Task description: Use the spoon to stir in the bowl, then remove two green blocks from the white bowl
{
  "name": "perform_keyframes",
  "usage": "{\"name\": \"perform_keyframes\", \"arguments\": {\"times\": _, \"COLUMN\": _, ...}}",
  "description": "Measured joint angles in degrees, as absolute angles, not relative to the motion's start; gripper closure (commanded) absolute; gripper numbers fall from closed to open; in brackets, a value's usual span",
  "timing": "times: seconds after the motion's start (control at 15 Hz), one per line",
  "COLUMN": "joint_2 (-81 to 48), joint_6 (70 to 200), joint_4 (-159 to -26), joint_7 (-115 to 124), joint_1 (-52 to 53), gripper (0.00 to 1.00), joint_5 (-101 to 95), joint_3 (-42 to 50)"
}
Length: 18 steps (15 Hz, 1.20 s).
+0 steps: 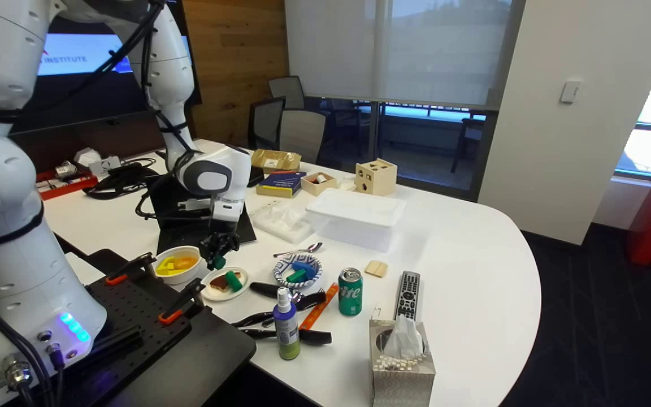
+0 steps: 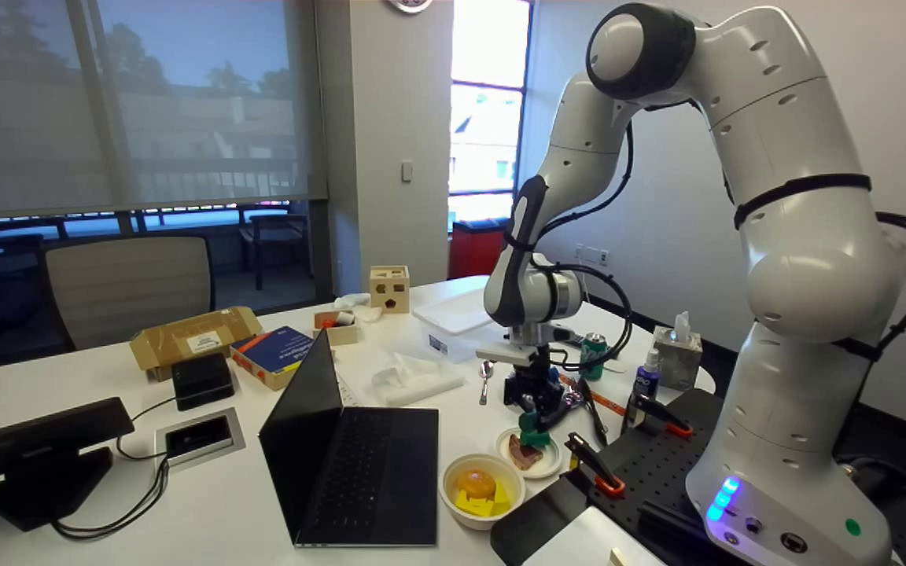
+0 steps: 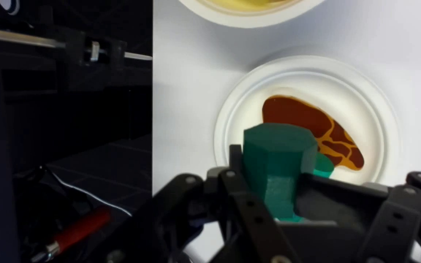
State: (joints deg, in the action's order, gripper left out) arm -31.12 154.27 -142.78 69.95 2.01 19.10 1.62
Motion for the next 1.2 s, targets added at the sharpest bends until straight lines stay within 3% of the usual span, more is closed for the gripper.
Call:
{"name": "perform_keyframes", "arguments": {"times": 0.07, "joint_2": -31.5, "joint_6": 153.5, "joint_4": -142.5, "joint_7": 69.9, "joint_1": 1.8, "gripper": 0.92, "joint_5": 19.1, "joint_3": 1.8}}
{"name": "perform_keyframes", "arguments": {"times": 0.13, "joint_2": -32.1, "joint_6": 152.8, "joint_4": -142.0, "joint_7": 69.9, "joint_1": 1.6, "gripper": 0.54, "joint_5": 19.1, "joint_3": 1.9}}
{"name": "perform_keyframes", "arguments": {"times": 0.2, "joint_2": -32.7, "joint_6": 152.3, "joint_4": -141.5, "joint_7": 69.9, "joint_1": 1.3, "gripper": 0.41, "joint_5": 19.1, "joint_3": 1.9}}
{"name": "perform_keyframes", "arguments": {"times": 0.53, "joint_2": -35.9, "joint_6": 152.0, "joint_4": -138.1, "joint_7": 69.9, "joint_1": 1.1, "gripper": 0.04, "joint_5": 19.1, "joint_3": 2.7}}
{"name": "perform_keyframes", "arguments": {"times": 0.67, "joint_2": -36.5, "joint_6": 152.6, "joint_4": -137.0, "joint_7": 69.2, "joint_1": 0.9, "gripper": 0.00, "joint_5": 19.1, "joint_3": 2.8}}
{"name": "perform_keyframes", "arguments": {"times": 1.2, "joint_2": -35.4, "joint_6": 159.4, "joint_4": -136.4, "joint_7": 68.7, "joint_1": 2.2, "gripper": 0.00, "joint_5": 18.5, "joint_3": 4.8}}
